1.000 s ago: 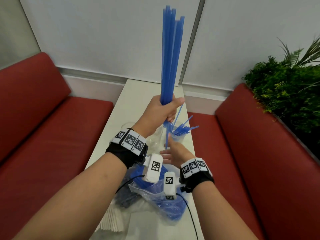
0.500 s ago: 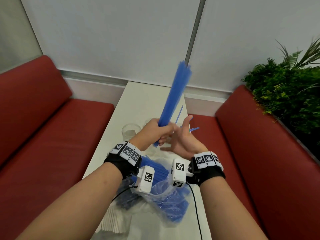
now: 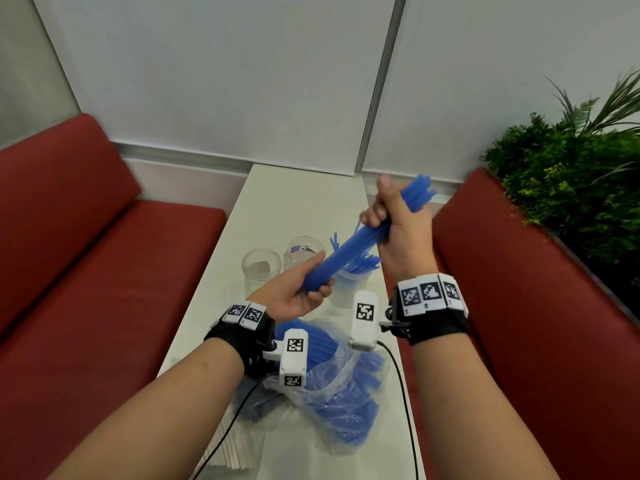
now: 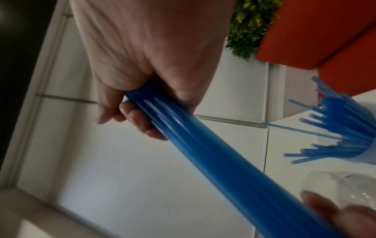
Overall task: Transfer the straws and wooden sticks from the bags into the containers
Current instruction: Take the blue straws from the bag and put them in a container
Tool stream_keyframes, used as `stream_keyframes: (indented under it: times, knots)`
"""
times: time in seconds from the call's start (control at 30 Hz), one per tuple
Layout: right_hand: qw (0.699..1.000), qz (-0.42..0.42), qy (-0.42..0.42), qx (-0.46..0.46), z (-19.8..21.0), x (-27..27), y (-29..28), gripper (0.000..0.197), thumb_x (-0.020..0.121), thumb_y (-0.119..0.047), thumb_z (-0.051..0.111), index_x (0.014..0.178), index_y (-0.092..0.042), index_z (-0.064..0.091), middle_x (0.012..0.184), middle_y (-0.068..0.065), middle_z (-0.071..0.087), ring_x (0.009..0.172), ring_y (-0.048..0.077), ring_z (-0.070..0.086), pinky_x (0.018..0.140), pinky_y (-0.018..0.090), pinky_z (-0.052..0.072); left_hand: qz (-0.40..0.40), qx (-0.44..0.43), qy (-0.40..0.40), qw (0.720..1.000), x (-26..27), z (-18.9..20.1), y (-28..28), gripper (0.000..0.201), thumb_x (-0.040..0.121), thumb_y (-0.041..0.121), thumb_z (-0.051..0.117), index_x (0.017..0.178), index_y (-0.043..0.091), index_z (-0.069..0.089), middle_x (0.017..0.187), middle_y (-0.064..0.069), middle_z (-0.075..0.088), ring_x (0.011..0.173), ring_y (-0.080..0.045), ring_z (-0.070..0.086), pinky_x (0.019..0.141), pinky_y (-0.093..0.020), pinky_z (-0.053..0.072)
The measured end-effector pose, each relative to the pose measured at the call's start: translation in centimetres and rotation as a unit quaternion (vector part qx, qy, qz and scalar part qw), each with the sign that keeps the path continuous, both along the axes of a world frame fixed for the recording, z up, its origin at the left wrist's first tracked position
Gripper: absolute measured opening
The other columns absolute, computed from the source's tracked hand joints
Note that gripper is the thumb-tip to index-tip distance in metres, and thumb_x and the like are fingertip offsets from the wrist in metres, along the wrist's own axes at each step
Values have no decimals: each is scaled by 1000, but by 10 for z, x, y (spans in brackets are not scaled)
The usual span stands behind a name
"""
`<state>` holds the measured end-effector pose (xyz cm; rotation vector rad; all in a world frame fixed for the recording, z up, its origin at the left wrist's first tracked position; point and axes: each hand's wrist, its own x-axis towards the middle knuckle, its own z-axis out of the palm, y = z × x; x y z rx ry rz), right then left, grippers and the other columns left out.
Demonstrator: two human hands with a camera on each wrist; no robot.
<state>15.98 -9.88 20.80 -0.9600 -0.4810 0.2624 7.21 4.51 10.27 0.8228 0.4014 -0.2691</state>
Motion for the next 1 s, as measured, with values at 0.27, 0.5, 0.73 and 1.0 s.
stream_keyframes:
  times: [0.27,0.5,0.73,1.0]
  knots:
    - [951,74,-97,-283,-13,-5,1,24,88,-33,78,79,-13,68,82,12,72,86,28,72,88,43,58,144,-64,75,985,2,-26,5,14,98,17,51,89,7,52,65,-5,48,40,-7,41,28,-13,22]
    - [910,135,-68,-385,0,22,-11,6,87,-14,76,89,-9,74,93,18,76,84,33,77,72,31,63,184,-31,55,981,18,-34,13,19,98,23,56,102,5,55,68,-7,50,51,-11,46,35,-16,35]
    - [938,-67,-81,-329,-6,62,-14,6,87,-5,71,84,-10,71,83,9,72,86,24,75,73,33,64,109,189,62,974,27,-45,20,30,103,27,46,102,0,59,85,-16,61,71,-25,61,66,-30,53]
    - [845,-200,-87,-488,-82,105,19,10,85,-11,70,85,-1,73,83,18,74,70,21,73,72,35,62,-266,647,-114,705,31,-79,9,18,90,20,63,99,9,75,97,-3,73,87,-14,65,80,-21,47]
